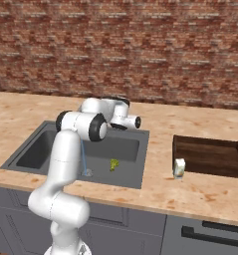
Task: Pick up all produce items and place them in the sink. Turn on the sink faucet to wash them. Then turn the sink off and put them in the tray.
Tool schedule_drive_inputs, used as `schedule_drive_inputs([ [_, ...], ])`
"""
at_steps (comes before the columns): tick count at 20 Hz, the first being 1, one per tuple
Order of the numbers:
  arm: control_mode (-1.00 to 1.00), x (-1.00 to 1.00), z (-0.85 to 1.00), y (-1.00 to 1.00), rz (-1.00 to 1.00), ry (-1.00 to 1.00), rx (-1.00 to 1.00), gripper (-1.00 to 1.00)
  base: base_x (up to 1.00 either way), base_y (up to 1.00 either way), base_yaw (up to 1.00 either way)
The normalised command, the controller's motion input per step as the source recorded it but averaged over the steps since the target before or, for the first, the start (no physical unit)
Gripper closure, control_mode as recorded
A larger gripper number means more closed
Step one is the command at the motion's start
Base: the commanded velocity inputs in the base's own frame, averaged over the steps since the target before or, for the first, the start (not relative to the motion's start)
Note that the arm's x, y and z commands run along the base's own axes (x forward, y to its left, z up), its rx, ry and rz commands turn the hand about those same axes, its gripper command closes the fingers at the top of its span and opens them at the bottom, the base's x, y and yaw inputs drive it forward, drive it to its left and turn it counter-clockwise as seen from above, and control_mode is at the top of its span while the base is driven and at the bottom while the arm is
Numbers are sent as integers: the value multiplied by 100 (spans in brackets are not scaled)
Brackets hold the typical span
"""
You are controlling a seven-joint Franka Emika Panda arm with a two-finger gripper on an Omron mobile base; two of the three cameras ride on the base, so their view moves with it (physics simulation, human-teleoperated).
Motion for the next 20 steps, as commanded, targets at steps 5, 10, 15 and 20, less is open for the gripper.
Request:
schedule_drive_inputs([
  [5, -100, 13, 16, 43, 10, -9, -6, 100, 0, 0, 0],
  [10, -100, 23, 22, 53, 10, -6, -5, 100, 0, 0, 0],
  [15, -100, 25, 27, 57, 11, -3, -6, 100, 0, 0, 0],
  [20, -100, 25, 31, 62, 10, -2, -7, 100, 0, 0, 0],
])
